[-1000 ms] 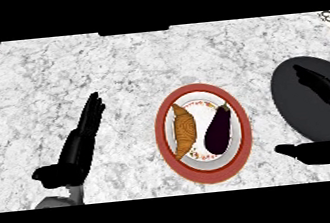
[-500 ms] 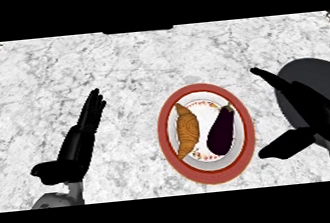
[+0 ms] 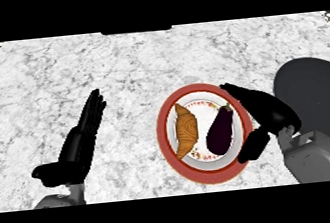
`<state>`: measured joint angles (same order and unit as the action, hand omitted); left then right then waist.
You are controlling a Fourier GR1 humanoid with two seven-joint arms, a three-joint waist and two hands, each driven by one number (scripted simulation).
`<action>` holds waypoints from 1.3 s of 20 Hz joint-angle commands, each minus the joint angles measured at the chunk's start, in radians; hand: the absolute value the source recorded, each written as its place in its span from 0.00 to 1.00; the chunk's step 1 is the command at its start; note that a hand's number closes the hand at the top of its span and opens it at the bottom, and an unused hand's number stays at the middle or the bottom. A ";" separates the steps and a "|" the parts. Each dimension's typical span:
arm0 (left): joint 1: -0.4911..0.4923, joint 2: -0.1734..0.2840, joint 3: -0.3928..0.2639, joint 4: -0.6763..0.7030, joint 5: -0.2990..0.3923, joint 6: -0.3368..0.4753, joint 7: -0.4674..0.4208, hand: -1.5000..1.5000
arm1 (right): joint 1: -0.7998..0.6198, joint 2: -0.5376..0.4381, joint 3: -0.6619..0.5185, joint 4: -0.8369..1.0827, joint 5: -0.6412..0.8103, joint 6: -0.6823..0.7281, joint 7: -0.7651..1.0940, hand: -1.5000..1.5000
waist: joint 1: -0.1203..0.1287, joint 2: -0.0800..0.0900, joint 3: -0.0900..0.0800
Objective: Pick the eggplant from the plate and place it in the pan
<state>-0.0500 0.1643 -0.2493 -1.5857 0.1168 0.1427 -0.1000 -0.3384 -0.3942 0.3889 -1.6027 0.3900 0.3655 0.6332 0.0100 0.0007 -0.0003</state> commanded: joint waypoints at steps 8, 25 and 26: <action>0.036 -0.061 0.018 0.004 -0.067 -0.027 -0.006 0.50 | 0.021 0.141 -0.055 0.069 0.143 0.060 0.006 0.00 | -0.008 -0.001 0.000; 0.007 -0.116 0.070 0.005 -0.103 -0.070 0.022 0.50 | -0.032 0.275 -0.159 0.298 0.287 0.022 -0.110 0.00 | -0.008 -0.001 0.000; 0.037 -0.091 0.071 -0.052 -0.081 -0.089 0.045 0.50 | 0.003 0.277 -0.130 0.404 0.323 -0.073 -0.209 0.00 | -0.004 0.000 0.001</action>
<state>-0.0317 0.0726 -0.1771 -1.5918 0.0294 0.0676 -0.0870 -0.3523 -0.1532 0.2475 -1.3074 0.6639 0.3614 0.4803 0.0025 -0.0055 -0.0043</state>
